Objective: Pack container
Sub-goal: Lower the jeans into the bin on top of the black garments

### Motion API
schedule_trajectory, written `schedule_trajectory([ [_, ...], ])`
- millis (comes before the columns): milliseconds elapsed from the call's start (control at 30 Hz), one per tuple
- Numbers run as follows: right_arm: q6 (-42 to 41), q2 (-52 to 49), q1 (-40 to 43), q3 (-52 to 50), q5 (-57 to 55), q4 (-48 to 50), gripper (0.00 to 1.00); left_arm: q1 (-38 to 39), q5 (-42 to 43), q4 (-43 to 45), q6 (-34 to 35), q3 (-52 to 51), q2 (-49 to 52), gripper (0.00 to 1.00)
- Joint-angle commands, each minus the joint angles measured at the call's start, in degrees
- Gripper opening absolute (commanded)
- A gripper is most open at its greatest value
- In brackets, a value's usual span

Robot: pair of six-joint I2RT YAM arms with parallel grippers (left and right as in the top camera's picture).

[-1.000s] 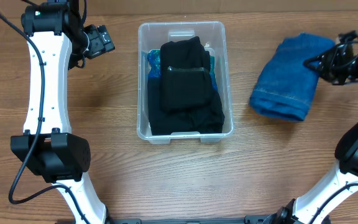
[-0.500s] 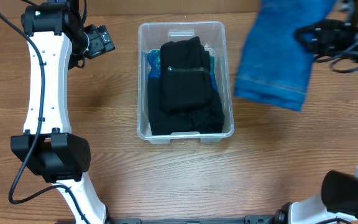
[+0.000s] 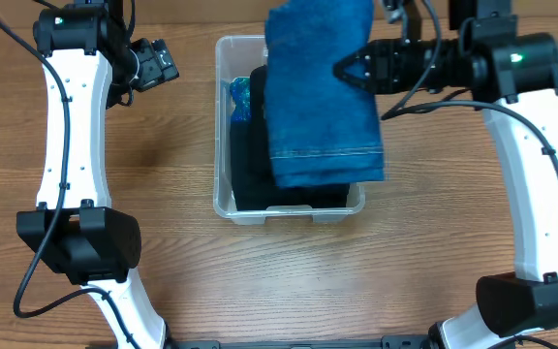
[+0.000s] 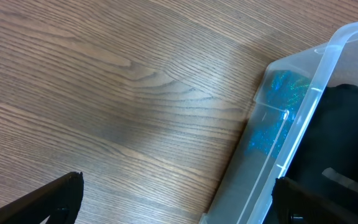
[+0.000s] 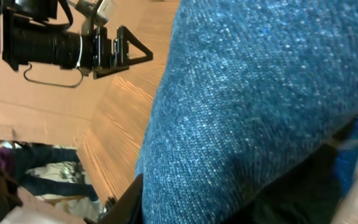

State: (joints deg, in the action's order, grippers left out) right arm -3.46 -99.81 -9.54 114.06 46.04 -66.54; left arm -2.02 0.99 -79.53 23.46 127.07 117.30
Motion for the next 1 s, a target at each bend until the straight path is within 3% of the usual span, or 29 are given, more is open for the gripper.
schedule_trajectory([
  [0,-7.5,1.2,-1.42,-2.69,3.48,5.95,0.04,-0.2,-0.57,0.04,-0.79,0.42,-0.42,1.0],
  [367,-14.43,0.66,-6.99,-15.04,3.43,25.03,0.04,-0.2,-0.57,0.04,-0.79,0.42,-0.39,1.0],
  [533,-14.6,-0.33,-9.27,-15.91,-1.66,26.71,0.04,-0.22,-0.57,0.04,-0.79,0.42,-0.39,1.0],
  [967,-14.82,-7.21,-10.05,-15.98,-1.6,30.1,0.04,-0.2,-0.57,0.04,-0.79,0.42,-0.39,1.0],
])
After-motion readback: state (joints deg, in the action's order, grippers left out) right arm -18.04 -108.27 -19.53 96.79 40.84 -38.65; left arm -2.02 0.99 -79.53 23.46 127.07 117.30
